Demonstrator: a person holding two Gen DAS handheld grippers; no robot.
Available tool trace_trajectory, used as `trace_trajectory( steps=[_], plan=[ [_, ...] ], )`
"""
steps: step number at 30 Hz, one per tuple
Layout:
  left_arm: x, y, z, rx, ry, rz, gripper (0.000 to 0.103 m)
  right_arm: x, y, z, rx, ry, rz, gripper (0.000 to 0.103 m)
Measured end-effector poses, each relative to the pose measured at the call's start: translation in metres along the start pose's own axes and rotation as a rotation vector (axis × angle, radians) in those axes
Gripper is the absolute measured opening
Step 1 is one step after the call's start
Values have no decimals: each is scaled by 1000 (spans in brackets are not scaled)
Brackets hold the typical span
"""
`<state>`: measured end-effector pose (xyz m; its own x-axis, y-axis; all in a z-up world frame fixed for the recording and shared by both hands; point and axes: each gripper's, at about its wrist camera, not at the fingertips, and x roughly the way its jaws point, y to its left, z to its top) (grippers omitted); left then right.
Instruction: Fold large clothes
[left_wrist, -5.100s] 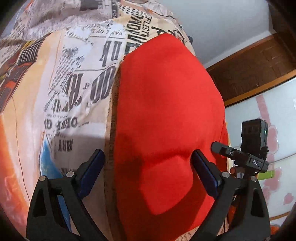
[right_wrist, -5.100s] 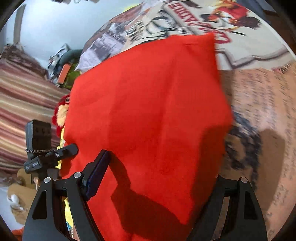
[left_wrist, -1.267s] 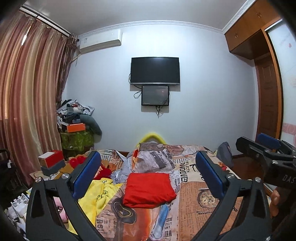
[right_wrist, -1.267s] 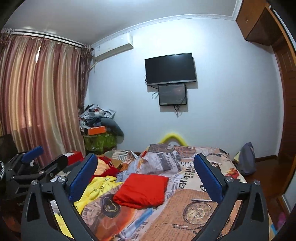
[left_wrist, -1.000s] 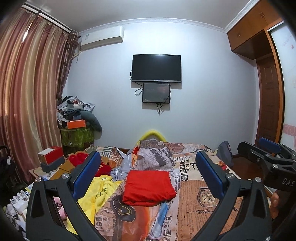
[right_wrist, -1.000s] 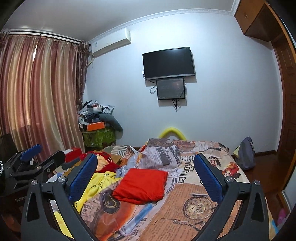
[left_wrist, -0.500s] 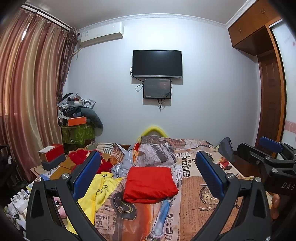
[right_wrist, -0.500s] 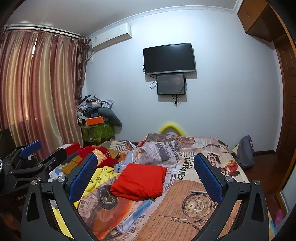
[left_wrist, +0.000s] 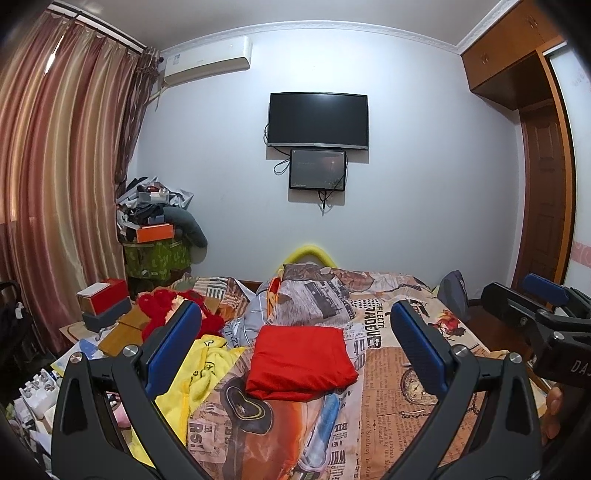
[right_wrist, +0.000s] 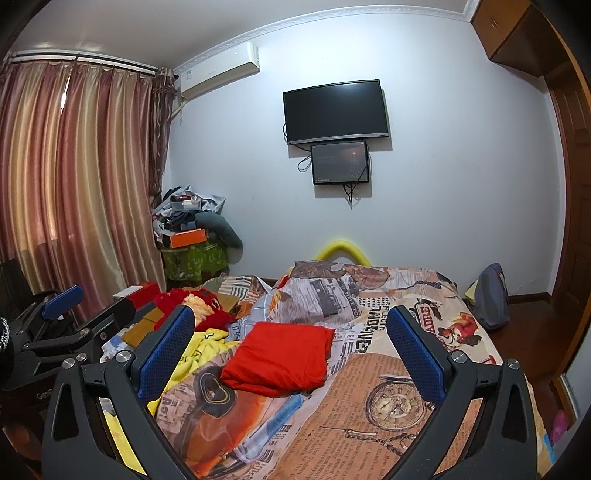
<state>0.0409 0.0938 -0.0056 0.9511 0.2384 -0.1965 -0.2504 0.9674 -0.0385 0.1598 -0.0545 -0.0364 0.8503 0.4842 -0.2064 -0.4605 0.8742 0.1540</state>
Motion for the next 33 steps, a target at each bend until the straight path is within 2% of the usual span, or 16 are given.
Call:
trace_trajectory(
  steps=[15,22,33],
  plan=[
    [4,1,-1,-13,16,-7,103,1,-2,0,17,3,1,103],
    [8,4,-4,-13,35,-46,103,3,-3,-3,21,6,-3,103],
    [11,5,-7,-24,48,-67,103,2,-3,-3,27,8,-12,103]
  ],
)
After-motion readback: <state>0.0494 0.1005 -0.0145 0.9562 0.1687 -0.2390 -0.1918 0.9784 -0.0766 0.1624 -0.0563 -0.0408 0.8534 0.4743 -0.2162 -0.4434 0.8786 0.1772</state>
